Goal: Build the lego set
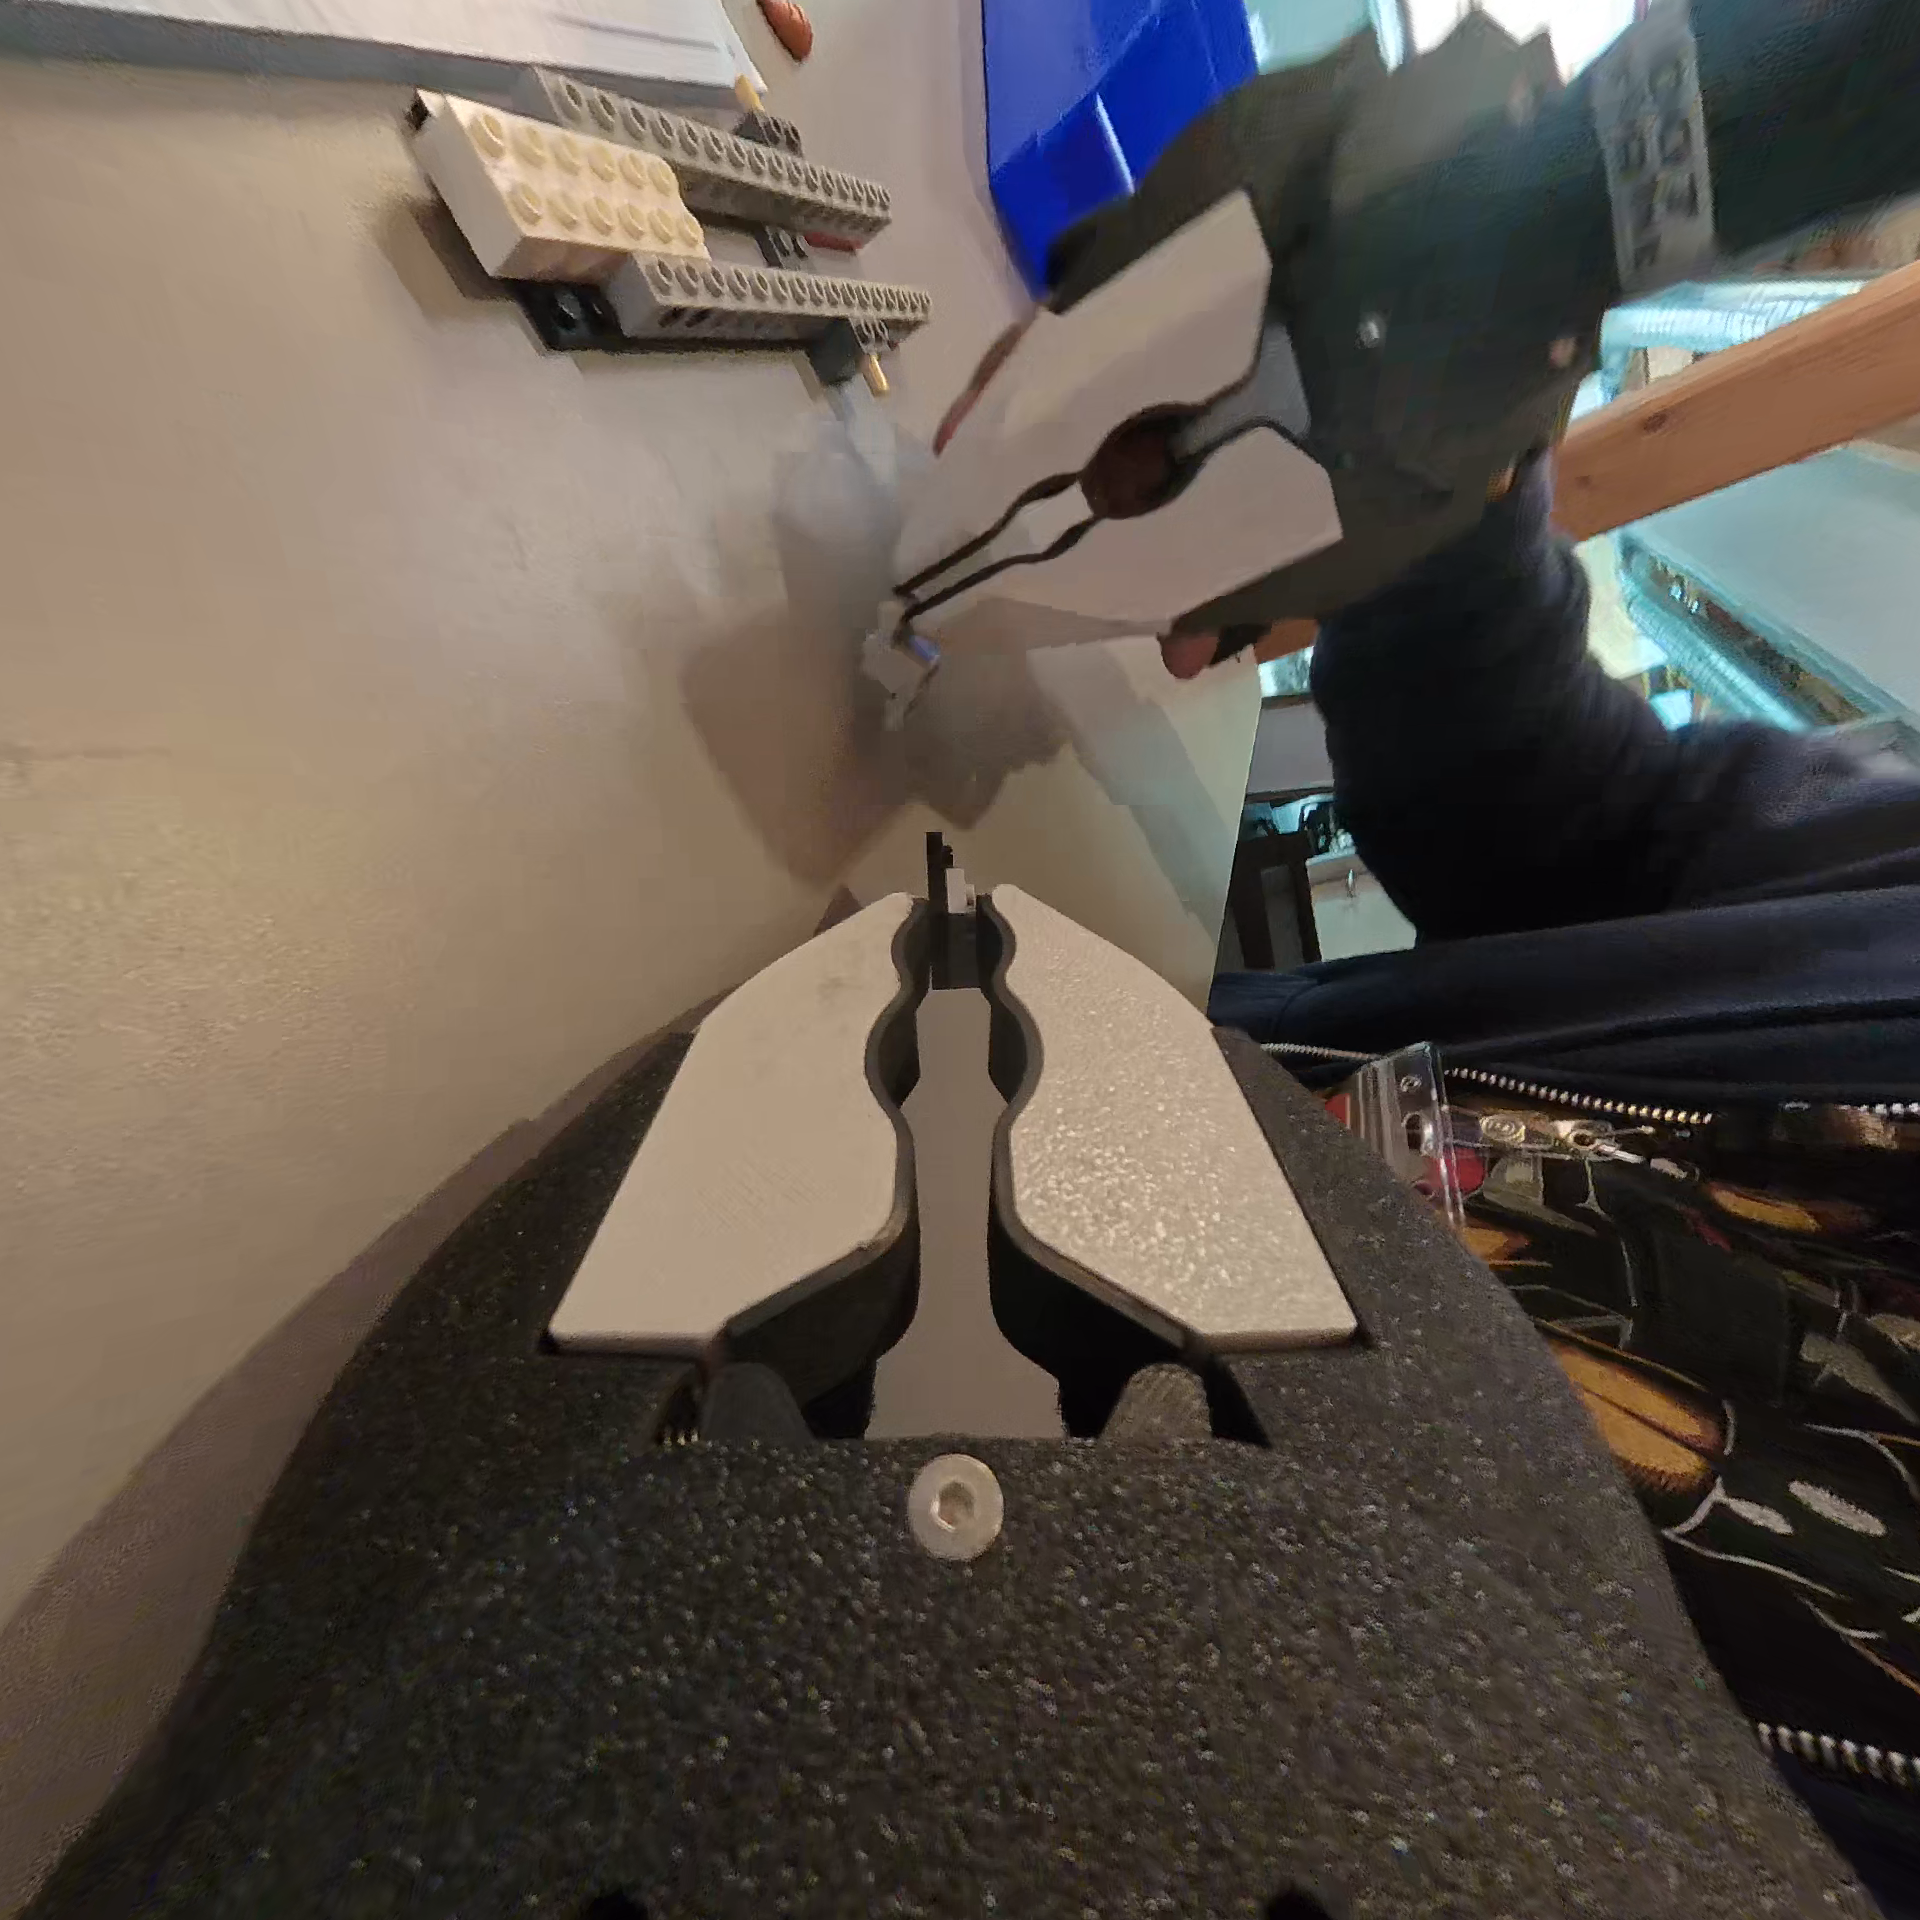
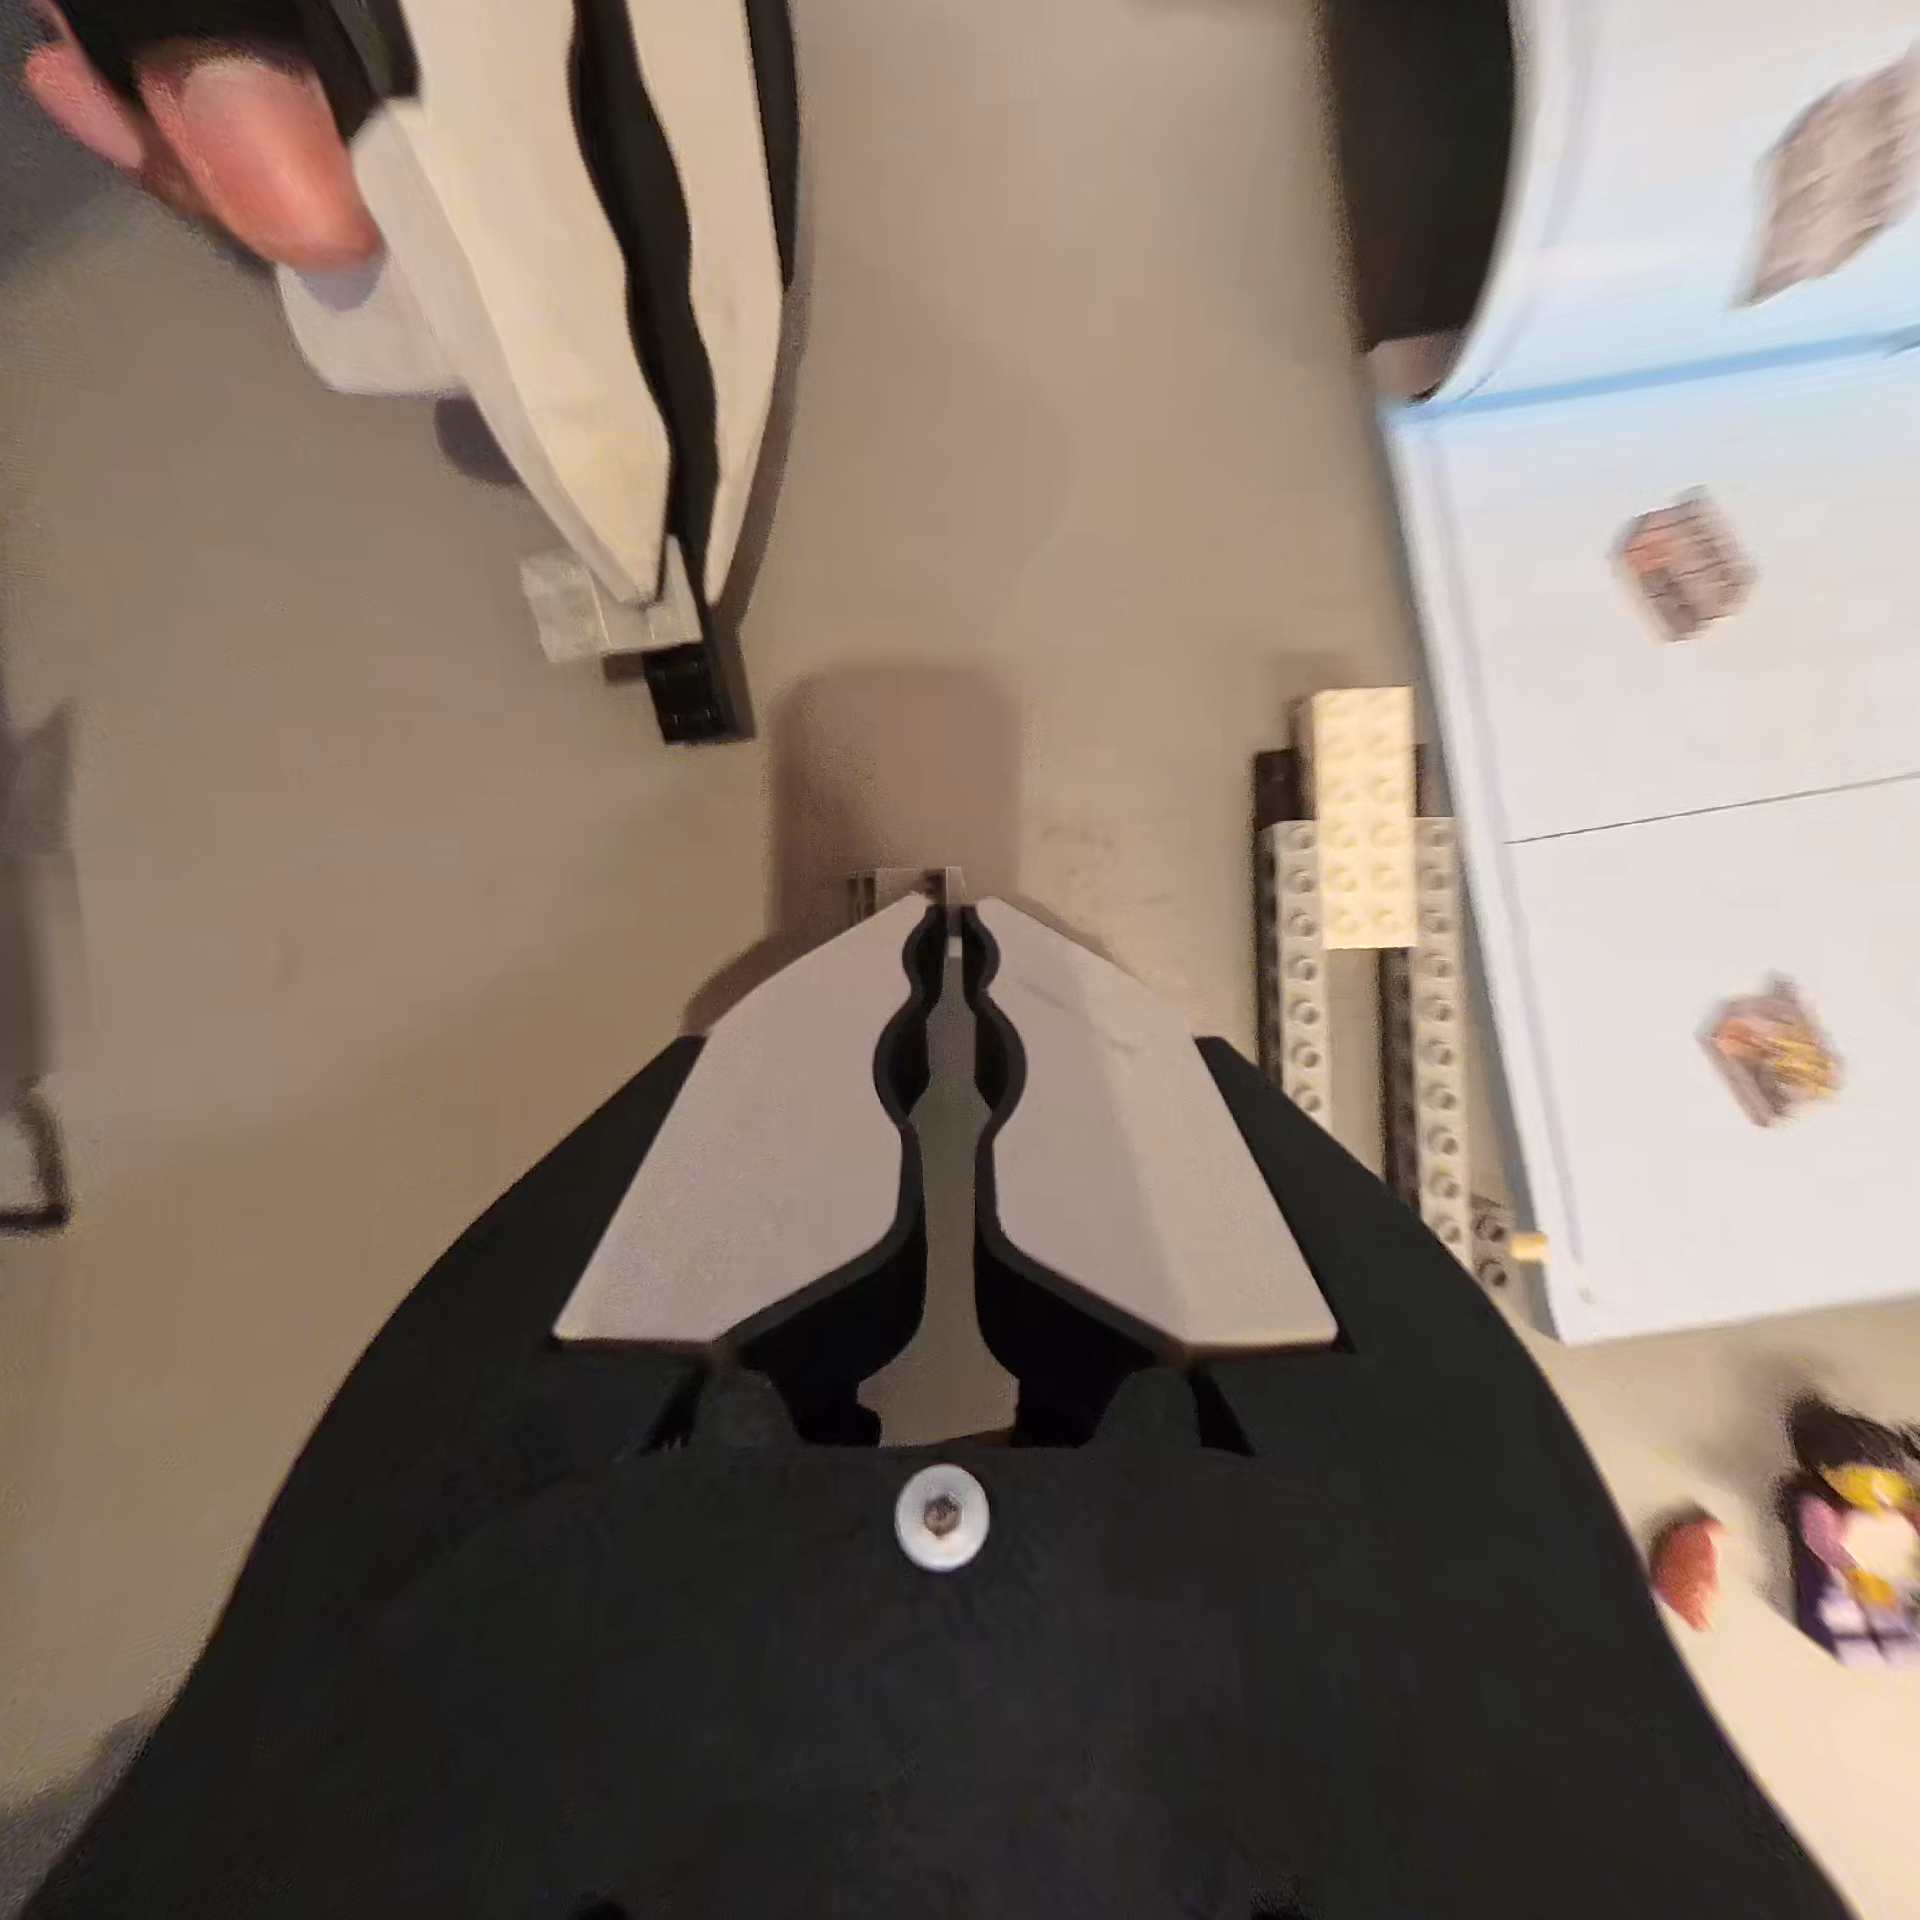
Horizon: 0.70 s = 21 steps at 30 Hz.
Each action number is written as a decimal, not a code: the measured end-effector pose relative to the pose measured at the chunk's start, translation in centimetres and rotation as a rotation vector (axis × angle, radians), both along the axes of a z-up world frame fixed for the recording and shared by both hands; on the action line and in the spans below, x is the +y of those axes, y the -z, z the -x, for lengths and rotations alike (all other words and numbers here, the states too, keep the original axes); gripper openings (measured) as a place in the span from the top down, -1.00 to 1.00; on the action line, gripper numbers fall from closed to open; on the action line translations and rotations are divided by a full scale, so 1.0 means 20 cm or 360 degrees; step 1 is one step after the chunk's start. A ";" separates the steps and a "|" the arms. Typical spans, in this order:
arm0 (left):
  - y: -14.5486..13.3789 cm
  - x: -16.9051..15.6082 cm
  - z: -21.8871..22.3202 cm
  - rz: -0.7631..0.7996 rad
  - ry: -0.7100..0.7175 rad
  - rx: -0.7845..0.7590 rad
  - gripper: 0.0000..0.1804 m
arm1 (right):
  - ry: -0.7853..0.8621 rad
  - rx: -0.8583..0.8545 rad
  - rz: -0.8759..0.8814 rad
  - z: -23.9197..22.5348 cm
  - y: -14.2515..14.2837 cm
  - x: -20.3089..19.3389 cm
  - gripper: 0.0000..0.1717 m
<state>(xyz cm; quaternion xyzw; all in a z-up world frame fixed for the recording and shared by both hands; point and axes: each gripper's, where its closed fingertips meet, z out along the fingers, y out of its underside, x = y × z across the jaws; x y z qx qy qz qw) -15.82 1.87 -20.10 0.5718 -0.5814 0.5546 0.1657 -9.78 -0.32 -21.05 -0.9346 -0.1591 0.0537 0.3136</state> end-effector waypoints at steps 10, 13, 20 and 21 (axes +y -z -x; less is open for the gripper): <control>-0.14 0.00 -0.06 0.0685 -0.0360 0.0106 0.91 | 0.0336 -0.0927 -0.1006 0.14 -0.37 0.03 0.97; -0.14 -0.03 -0.05 0.0741 -0.0343 0.0128 0.92 | 0.0292 -0.1206 -0.1066 0.19 -0.37 0.02 0.97; -0.18 -0.06 -0.04 0.0853 -0.0365 0.0143 0.92 | 0.0213 -0.1594 -0.1123 0.23 -0.36 -0.01 0.97; -0.18 -0.06 -0.04 0.0871 -0.0368 0.0144 0.92 | 0.0218 -0.1608 -0.1126 0.23 -0.36 -0.01 0.97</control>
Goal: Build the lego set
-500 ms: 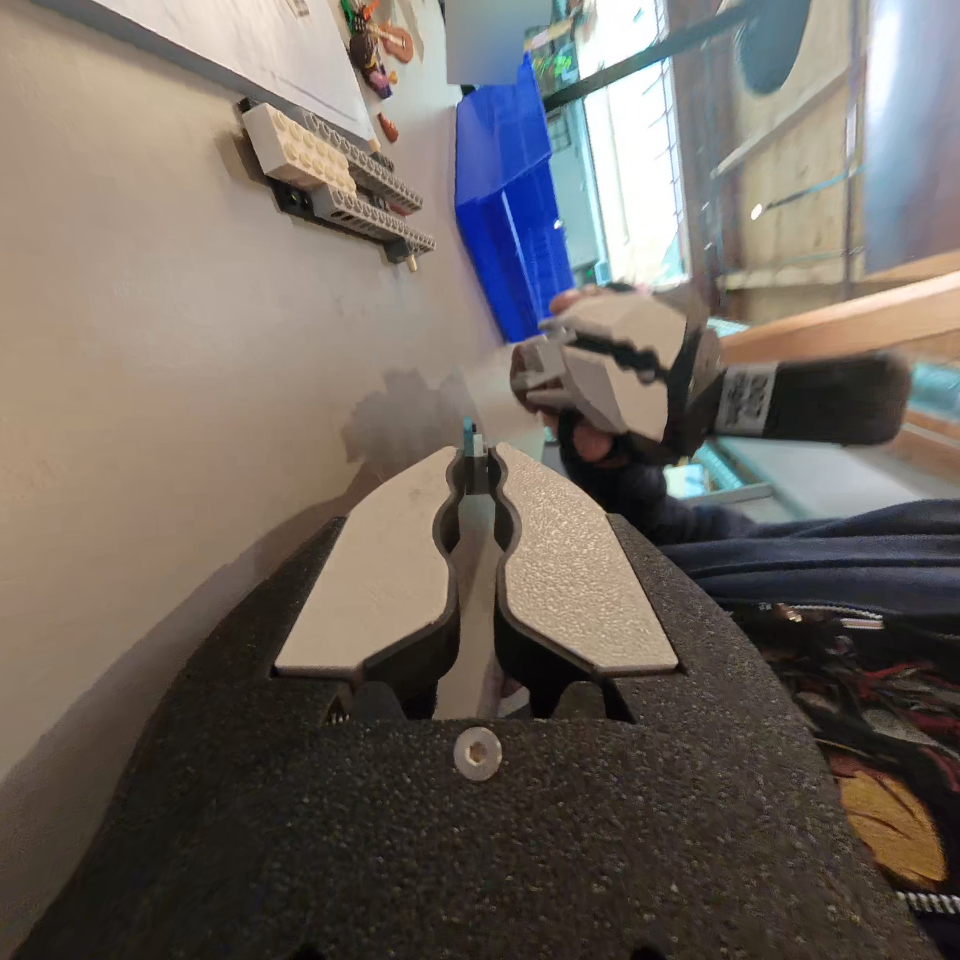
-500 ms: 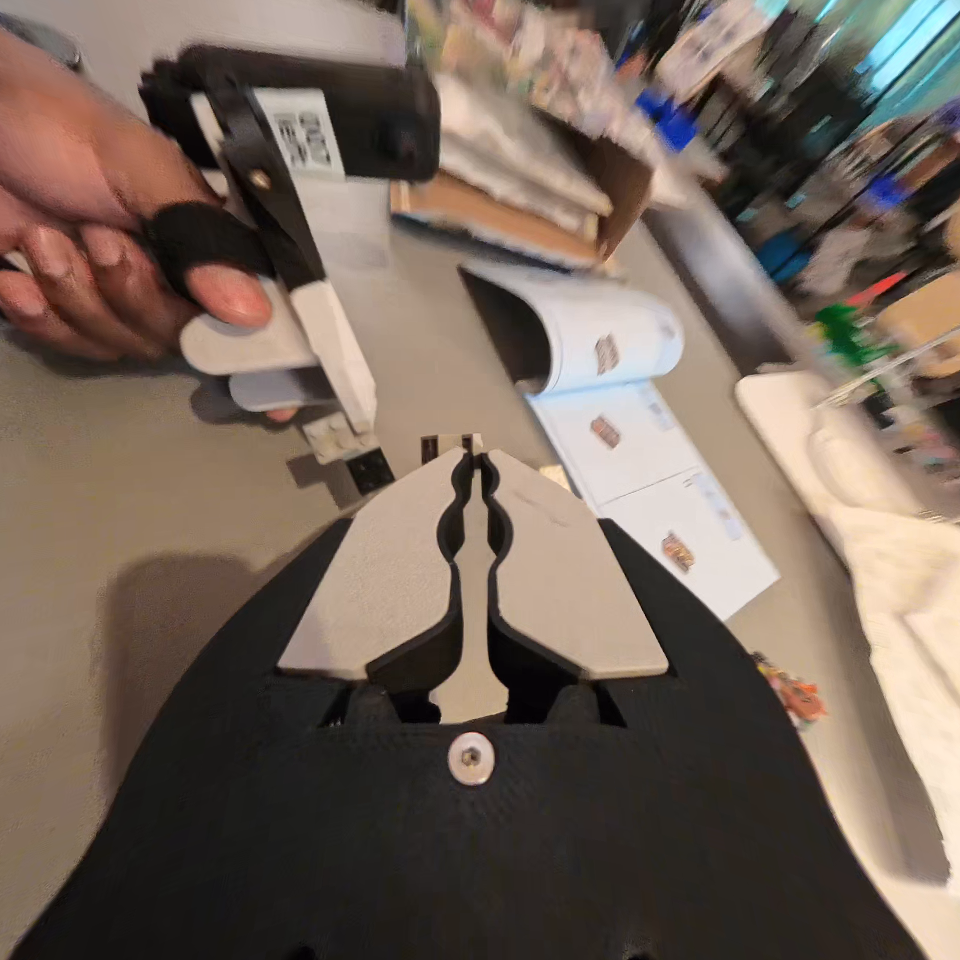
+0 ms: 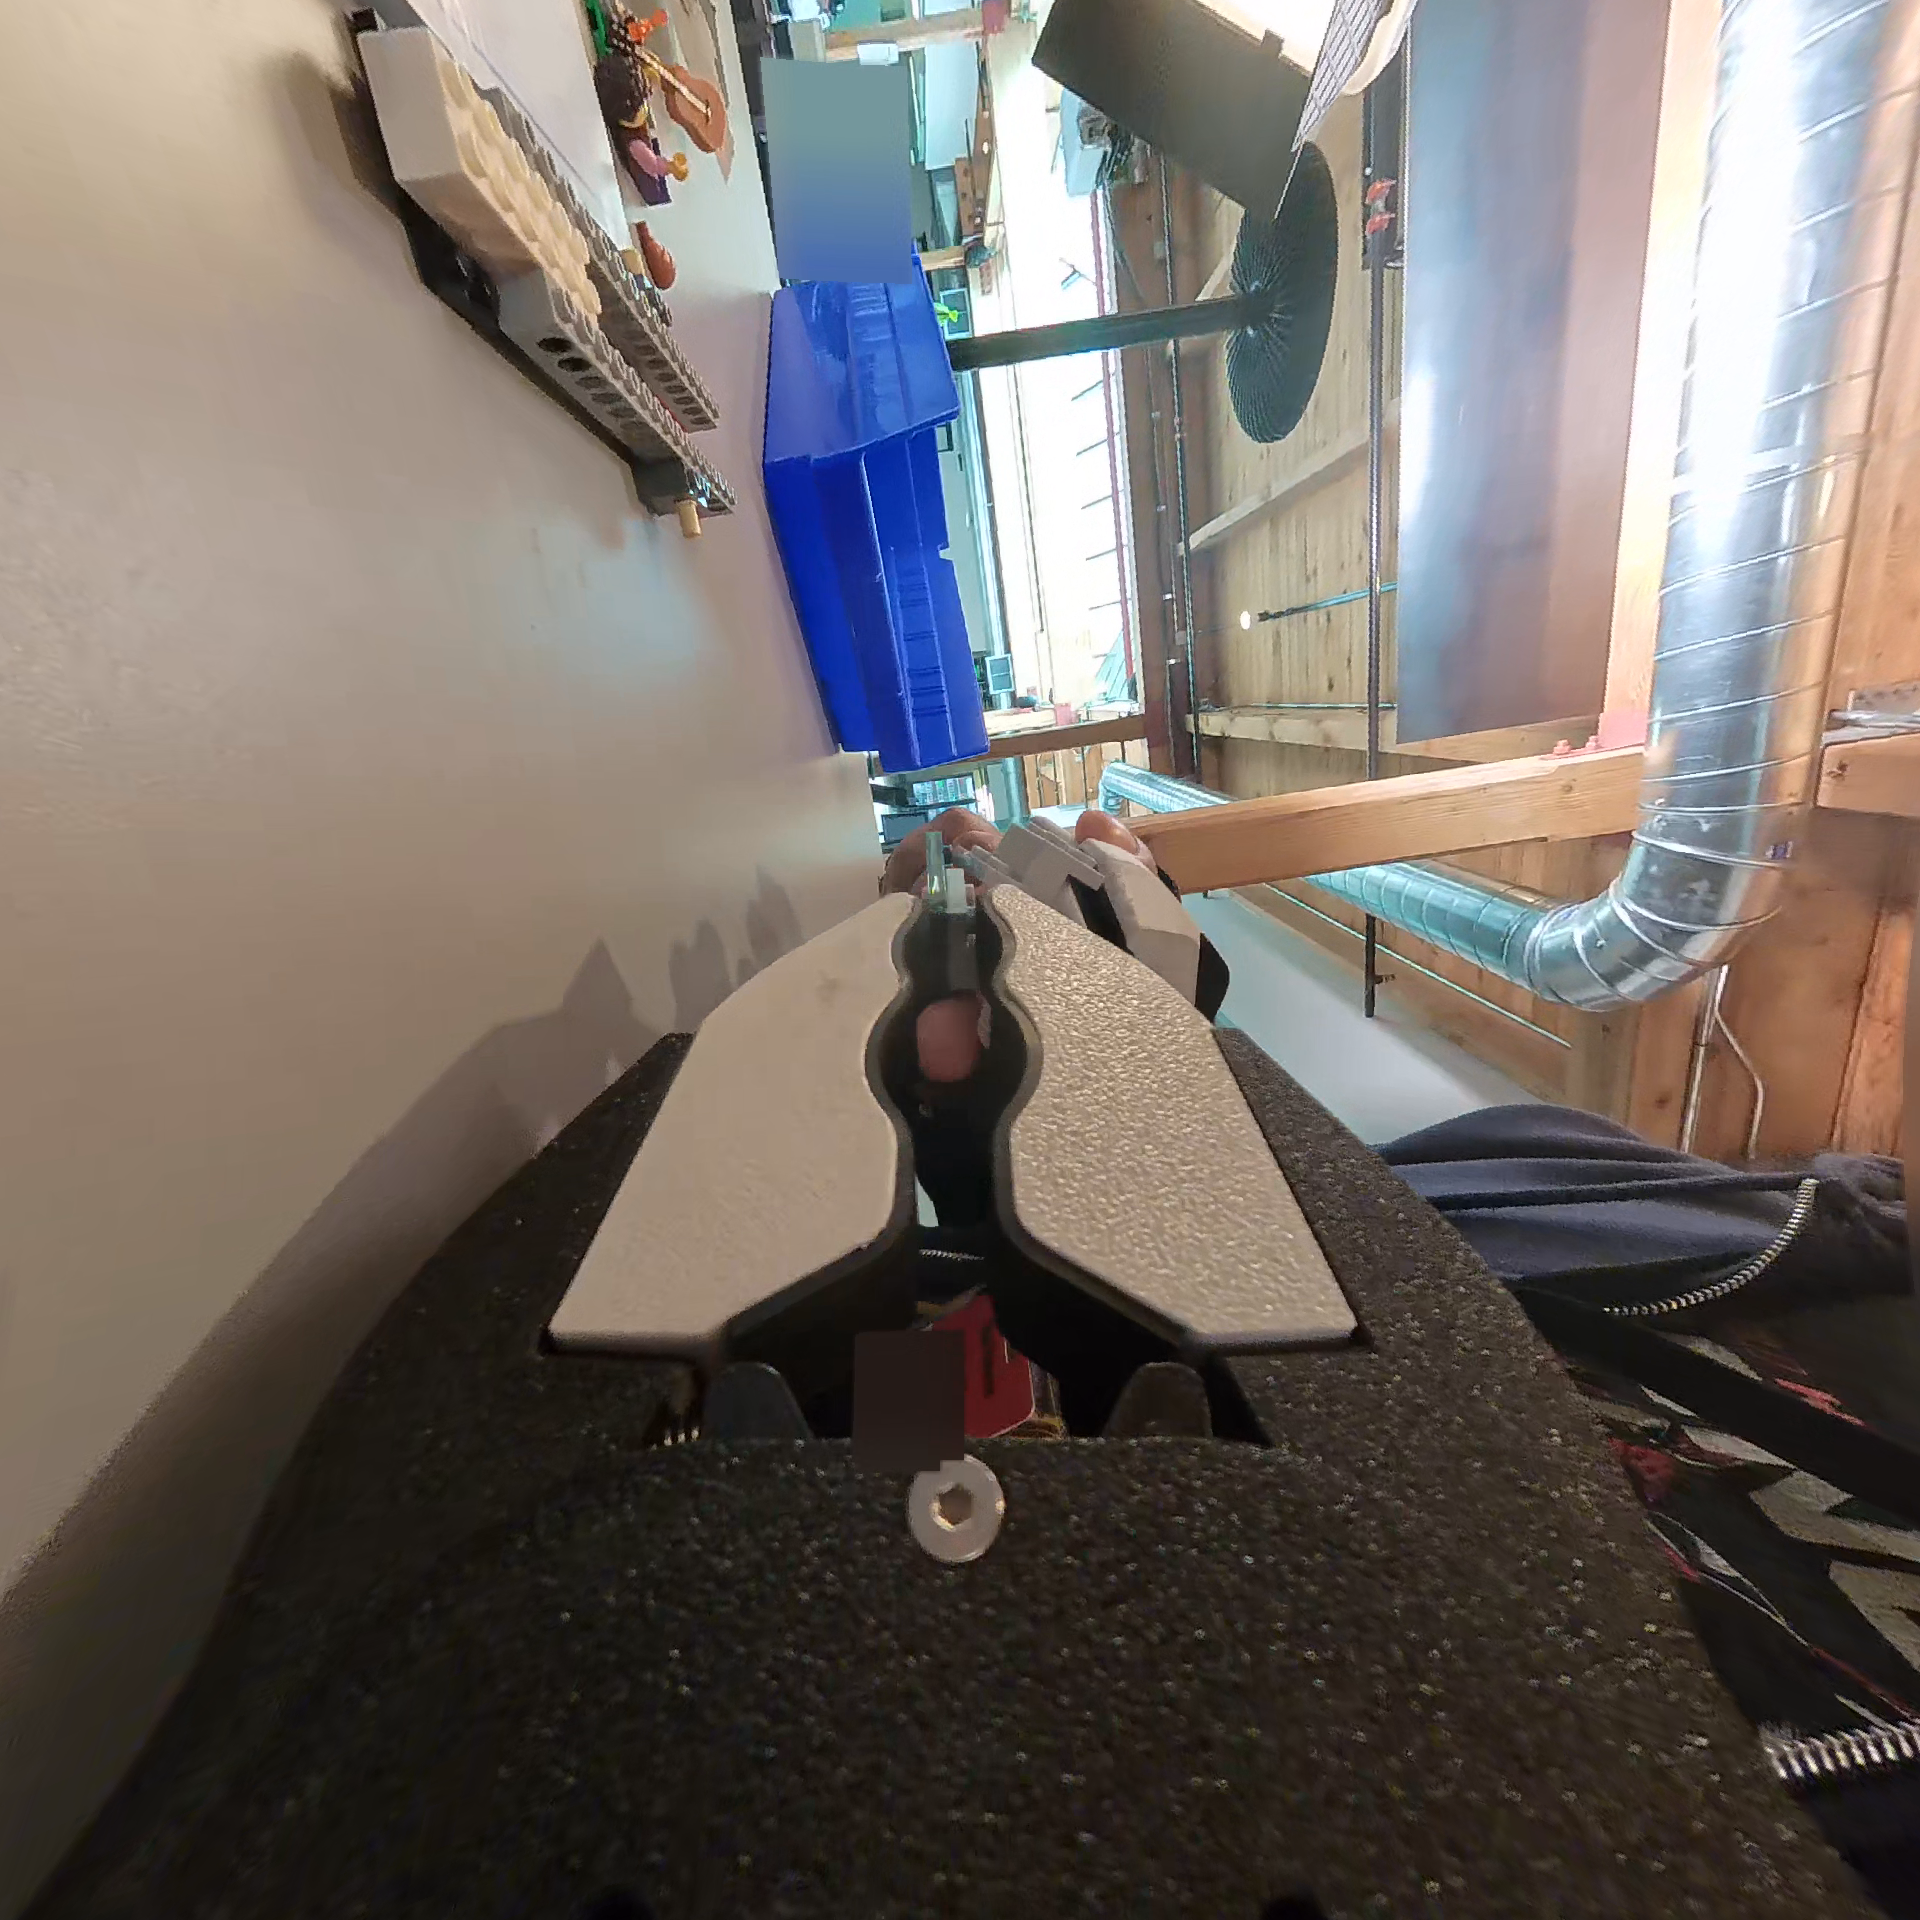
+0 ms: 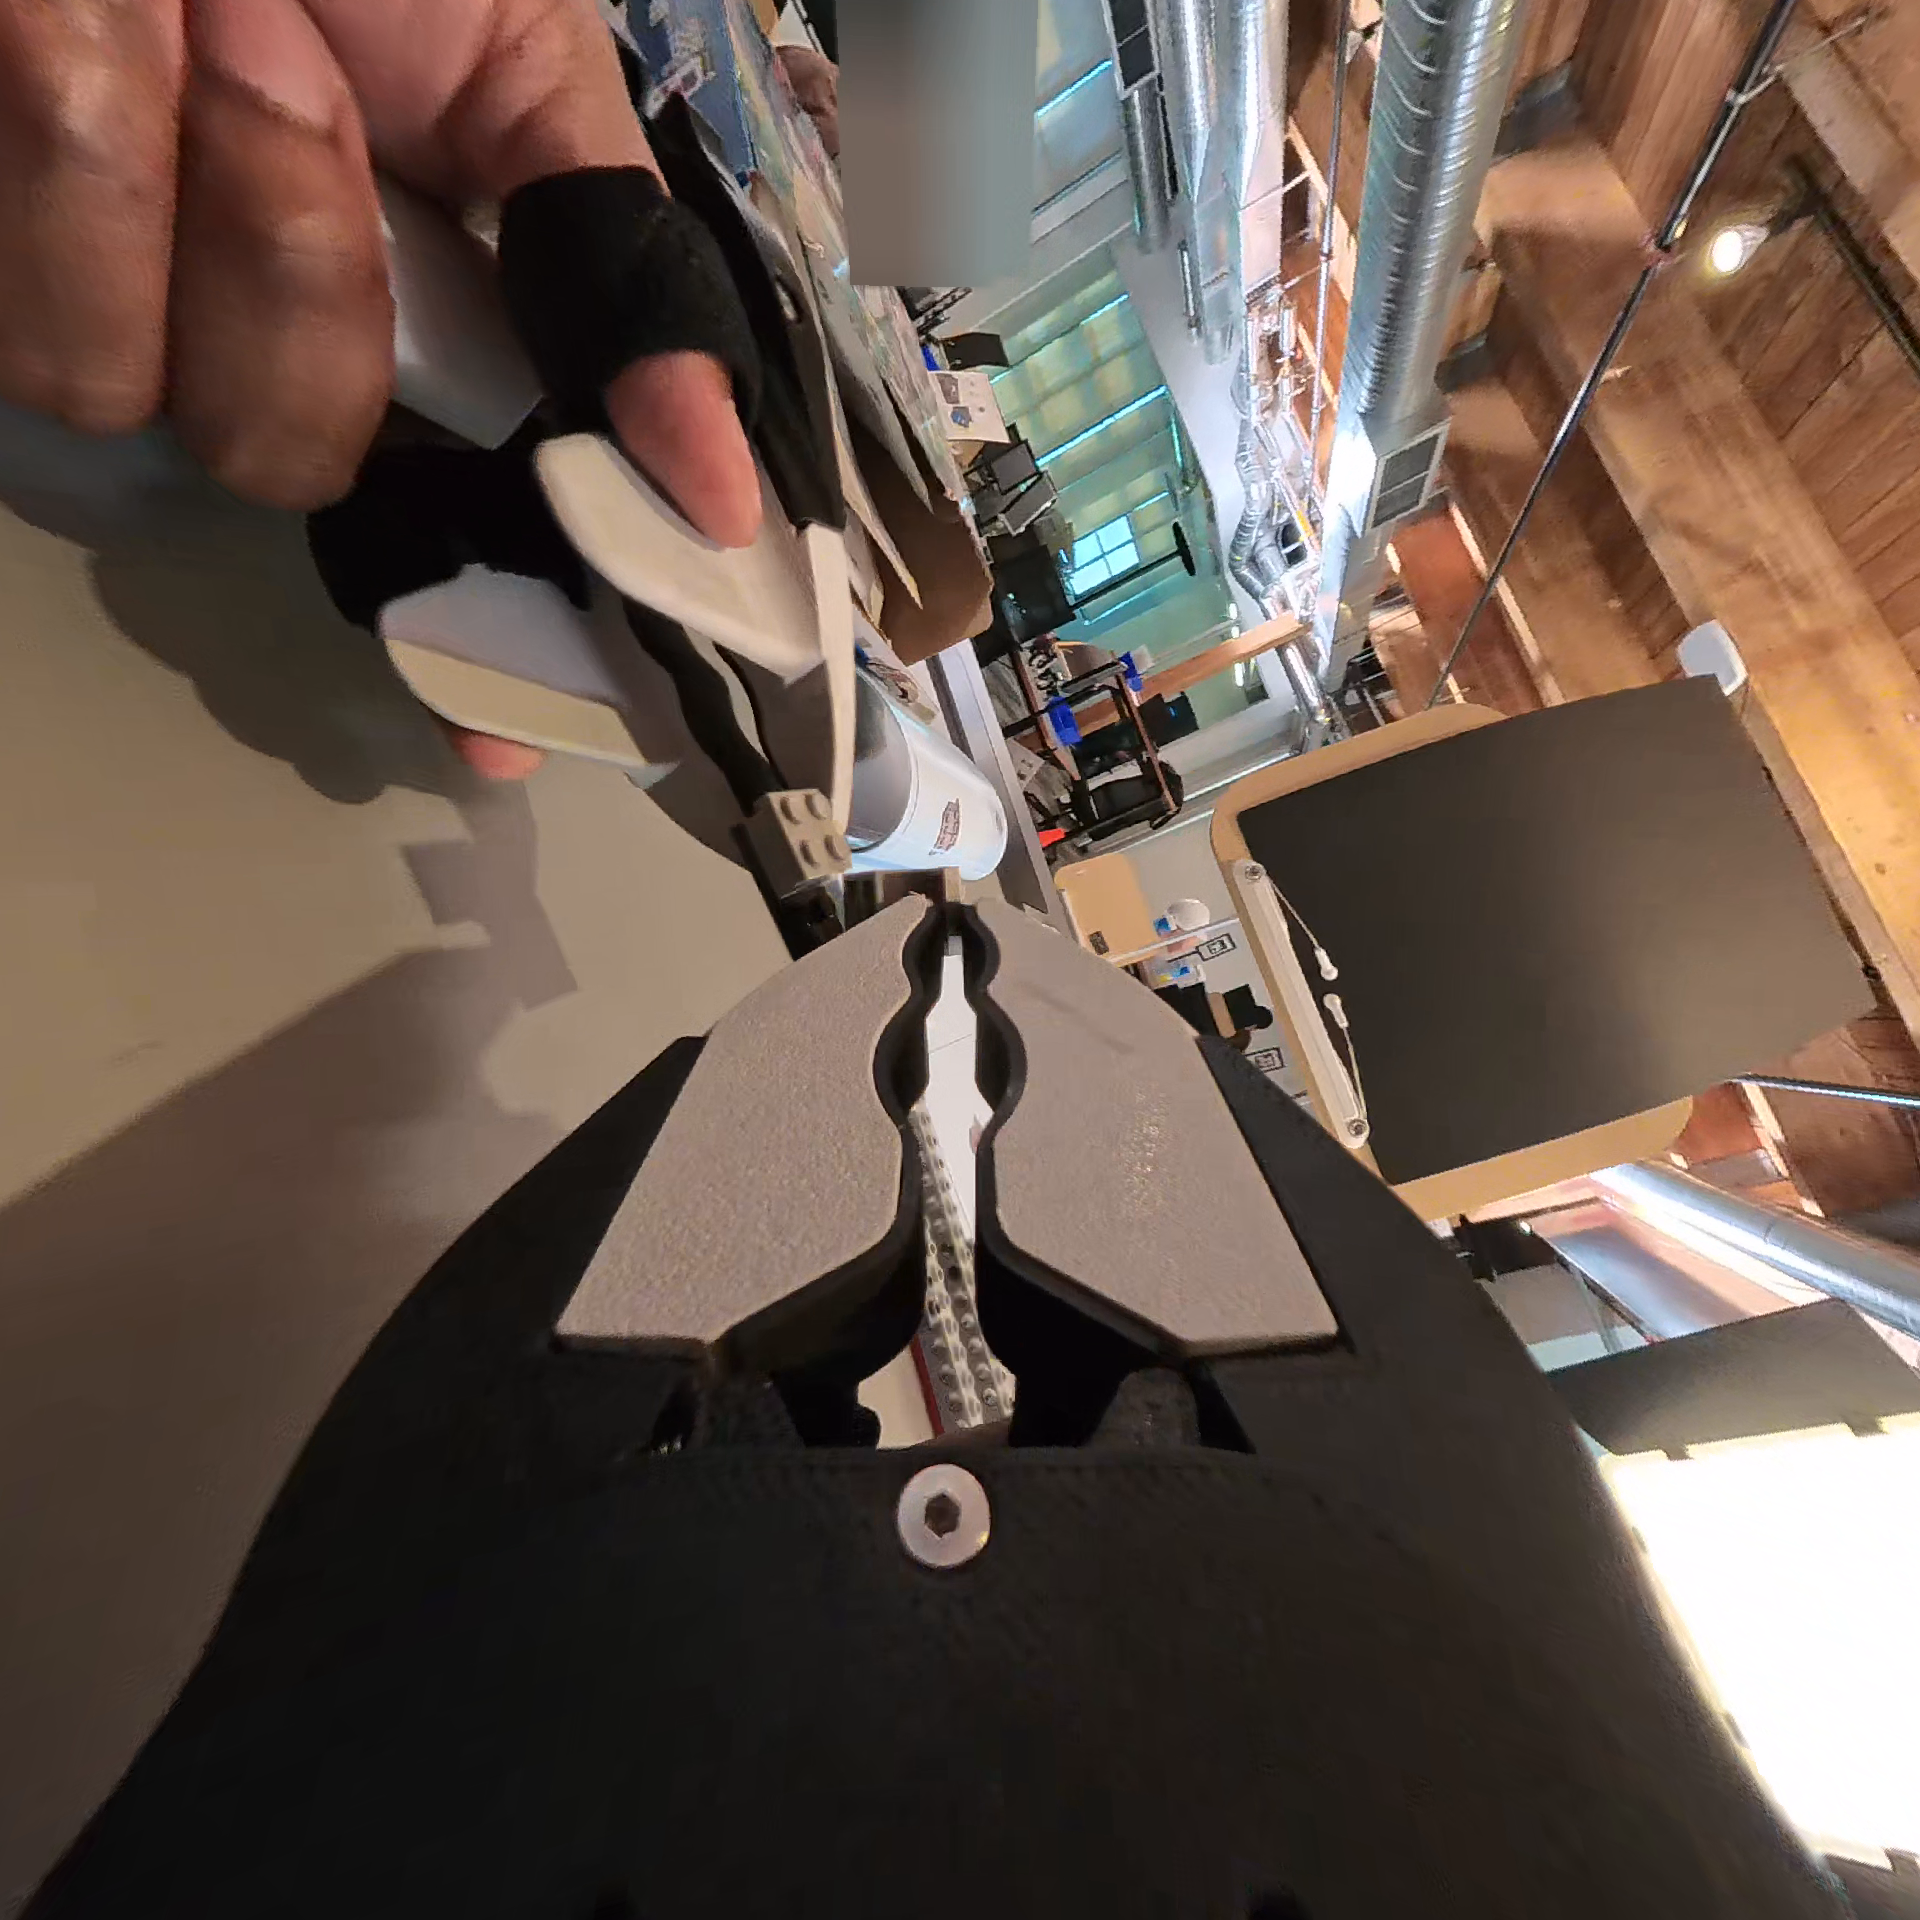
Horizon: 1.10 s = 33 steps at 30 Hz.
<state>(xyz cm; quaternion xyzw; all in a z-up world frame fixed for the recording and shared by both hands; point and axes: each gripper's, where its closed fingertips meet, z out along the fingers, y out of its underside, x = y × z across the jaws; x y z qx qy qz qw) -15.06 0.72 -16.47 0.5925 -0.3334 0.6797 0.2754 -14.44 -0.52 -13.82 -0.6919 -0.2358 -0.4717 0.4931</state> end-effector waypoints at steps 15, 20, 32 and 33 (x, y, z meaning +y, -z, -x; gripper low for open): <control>0.01 -0.03 -0.02 0.0076 -0.0104 0.0109 0.91 | -0.0013 -0.0395 0.0032 -0.02 -0.01 -0.02 0.97; 0.00 -0.04 -0.03 0.0093 -0.0110 0.0101 0.91 | -0.0071 -0.0416 0.0080 -0.01 0.02 -0.02 0.96; -0.01 -0.04 -0.04 0.0063 -0.0140 0.0067 0.91 | -0.0165 -0.0451 0.0143 0.01 0.04 -0.03 0.96; -0.01 -0.04 -0.04 0.0059 -0.0143 0.0067 0.91 | -0.0167 -0.0450 0.0149 0.02 0.04 -0.03 0.96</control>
